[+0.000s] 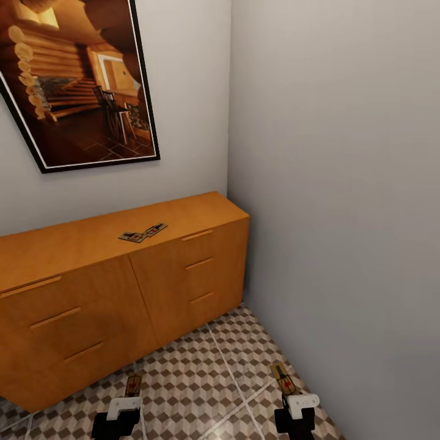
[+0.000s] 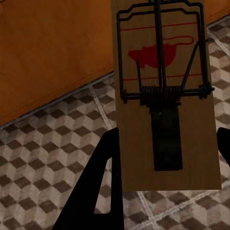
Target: Take the four mousetraps from the cabinet in the bathroom and place them on the bathroom floor. Make sure all four end up on the same floor surface, and ensure that at least two of them are either under or directly next to the same bathroom sink.
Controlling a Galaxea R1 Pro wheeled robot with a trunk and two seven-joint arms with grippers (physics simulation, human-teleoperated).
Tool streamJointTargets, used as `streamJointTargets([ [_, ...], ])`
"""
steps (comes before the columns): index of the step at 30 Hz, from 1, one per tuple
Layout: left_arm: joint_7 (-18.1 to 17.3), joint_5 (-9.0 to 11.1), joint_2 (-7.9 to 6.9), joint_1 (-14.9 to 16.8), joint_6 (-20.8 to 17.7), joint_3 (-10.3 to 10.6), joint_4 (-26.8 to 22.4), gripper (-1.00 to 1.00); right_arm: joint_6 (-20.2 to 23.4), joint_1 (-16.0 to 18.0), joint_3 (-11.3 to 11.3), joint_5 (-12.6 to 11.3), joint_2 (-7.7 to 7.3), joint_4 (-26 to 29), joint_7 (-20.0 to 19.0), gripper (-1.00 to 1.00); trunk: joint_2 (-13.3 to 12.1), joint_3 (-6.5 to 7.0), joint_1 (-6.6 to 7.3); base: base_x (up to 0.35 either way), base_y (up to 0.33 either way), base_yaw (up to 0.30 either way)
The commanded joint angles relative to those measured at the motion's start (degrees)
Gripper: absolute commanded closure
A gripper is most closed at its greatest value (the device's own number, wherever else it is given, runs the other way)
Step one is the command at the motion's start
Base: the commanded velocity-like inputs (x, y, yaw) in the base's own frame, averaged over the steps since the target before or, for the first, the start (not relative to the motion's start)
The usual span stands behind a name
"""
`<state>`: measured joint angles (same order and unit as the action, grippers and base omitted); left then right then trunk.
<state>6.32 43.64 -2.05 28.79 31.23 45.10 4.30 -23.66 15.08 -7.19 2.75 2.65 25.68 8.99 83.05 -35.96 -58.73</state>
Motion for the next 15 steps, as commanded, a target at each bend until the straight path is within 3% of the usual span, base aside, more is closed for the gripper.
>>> streamJointTargets([
  [1, 0.55, -0.40, 0.03, 0.04, 0.15, 0.33, 0.09, 1.00, -0.07, 0.04, -0.28, 0.17, -0.02, -0.07, 0.50, 1.00, 0.03, -0.05, 0.00, 0.000, 0.000, 0.000],
  [15, 0.54, -0.39, 0.20, 0.04, 0.00, 0.34, 0.09, 1.00, 0.00, 0.04, -0.20, 0.05, -0.01, -0.36, 0.59, 1.00, 0.03, -0.05, 0.00, 0.000, 0.000, 0.000],
])
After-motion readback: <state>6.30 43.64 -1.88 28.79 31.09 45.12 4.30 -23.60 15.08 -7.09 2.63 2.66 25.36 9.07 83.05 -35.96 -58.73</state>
